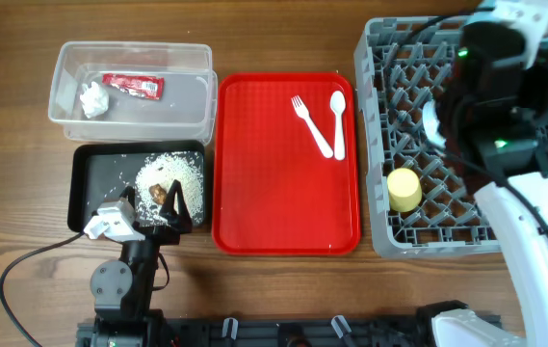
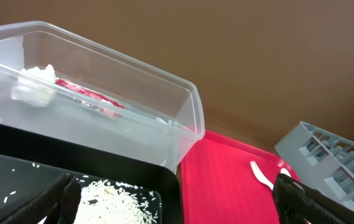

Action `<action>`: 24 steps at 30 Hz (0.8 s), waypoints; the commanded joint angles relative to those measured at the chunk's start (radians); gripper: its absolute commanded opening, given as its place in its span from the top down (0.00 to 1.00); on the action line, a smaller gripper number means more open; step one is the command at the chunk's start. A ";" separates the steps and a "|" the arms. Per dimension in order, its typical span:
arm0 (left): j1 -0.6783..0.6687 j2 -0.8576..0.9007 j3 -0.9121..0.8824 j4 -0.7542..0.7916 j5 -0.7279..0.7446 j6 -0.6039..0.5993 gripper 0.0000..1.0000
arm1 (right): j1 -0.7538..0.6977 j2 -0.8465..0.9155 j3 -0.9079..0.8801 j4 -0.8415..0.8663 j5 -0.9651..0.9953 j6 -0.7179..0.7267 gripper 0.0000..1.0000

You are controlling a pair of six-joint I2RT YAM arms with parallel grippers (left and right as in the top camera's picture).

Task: Sort waste into correct bins and load items into the dishwasher rack
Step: 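Stand the light-blue plate upright in the dish rack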

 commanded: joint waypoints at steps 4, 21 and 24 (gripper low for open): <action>0.006 -0.008 -0.009 0.003 0.008 0.005 0.00 | -0.188 0.086 0.004 0.125 0.014 -0.387 0.96; 0.006 -0.008 -0.009 0.003 0.008 0.005 0.00 | -0.196 0.192 0.004 0.183 -0.362 -0.158 0.96; 0.006 -0.008 -0.009 0.003 0.008 0.005 0.00 | -0.196 0.204 0.004 0.208 -0.502 -0.157 0.96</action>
